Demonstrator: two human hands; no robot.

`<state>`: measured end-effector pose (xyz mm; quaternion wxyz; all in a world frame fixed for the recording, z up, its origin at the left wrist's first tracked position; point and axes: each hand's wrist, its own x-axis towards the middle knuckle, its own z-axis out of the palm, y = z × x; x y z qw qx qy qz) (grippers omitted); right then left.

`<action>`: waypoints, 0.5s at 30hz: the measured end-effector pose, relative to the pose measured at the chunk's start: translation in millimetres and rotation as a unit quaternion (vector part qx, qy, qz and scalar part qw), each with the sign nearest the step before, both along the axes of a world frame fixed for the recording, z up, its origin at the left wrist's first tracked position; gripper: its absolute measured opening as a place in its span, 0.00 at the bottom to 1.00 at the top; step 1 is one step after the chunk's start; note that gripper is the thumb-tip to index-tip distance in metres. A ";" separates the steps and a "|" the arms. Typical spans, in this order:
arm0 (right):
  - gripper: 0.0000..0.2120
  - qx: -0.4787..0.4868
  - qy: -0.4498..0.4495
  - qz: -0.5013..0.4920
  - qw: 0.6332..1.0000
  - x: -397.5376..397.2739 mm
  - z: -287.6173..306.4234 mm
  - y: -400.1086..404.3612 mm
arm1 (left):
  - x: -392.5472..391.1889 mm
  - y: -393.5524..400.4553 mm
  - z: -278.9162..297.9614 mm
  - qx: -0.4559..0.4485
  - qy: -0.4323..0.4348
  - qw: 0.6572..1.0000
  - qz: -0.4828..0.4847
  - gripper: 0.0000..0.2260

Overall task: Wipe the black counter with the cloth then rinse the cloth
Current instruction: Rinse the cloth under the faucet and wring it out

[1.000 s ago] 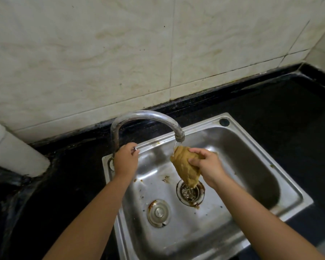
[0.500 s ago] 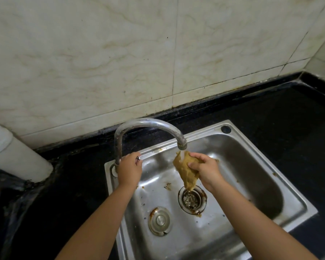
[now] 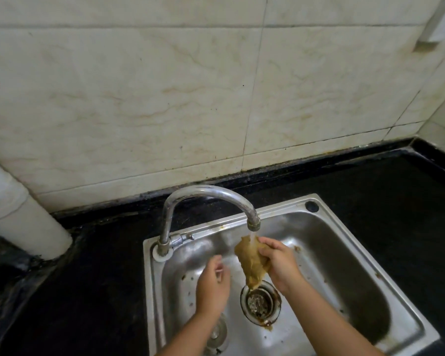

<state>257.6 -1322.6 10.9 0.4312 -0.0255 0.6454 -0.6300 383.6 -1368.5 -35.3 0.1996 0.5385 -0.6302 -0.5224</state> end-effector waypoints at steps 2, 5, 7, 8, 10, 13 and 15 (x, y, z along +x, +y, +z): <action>0.12 -0.001 -0.002 0.006 1.000 -0.2 0.4 2.3 | -15.6 5.3 2.8 0.284 0.088 0.953 0.065 0.18; 0.15 -0.017 -0.003 0.016 1.000 0.5 3.3 6.0 | -31.5 0.7 7.8 0.522 0.279 0.794 0.141 0.18; 0.15 -0.017 0.019 0.031 0.999 -0.5 4.5 8.0 | -40.6 -6.8 8.7 0.527 0.320 0.772 0.156 0.19; 0.15 -0.006 0.043 0.049 0.998 -1.6 3.0 9.1 | -45.2 -9.7 9.3 0.507 0.326 0.782 0.158 0.18; 0.13 0.024 0.106 0.101 0.989 -5.2 -1.6 12.0 | -53.9 -16.5 9.9 0.444 0.328 0.817 0.163 0.10; 0.11 0.028 0.170 0.142 0.975 -14.8 -14.4 11.0 | -62.6 -27.4 10.7 0.360 0.370 0.832 0.202 0.07; 0.18 0.014 0.122 0.146 0.982 -21.0 -27.7 11.0 | -65.6 -31.0 13.7 0.327 0.402 0.826 0.221 0.04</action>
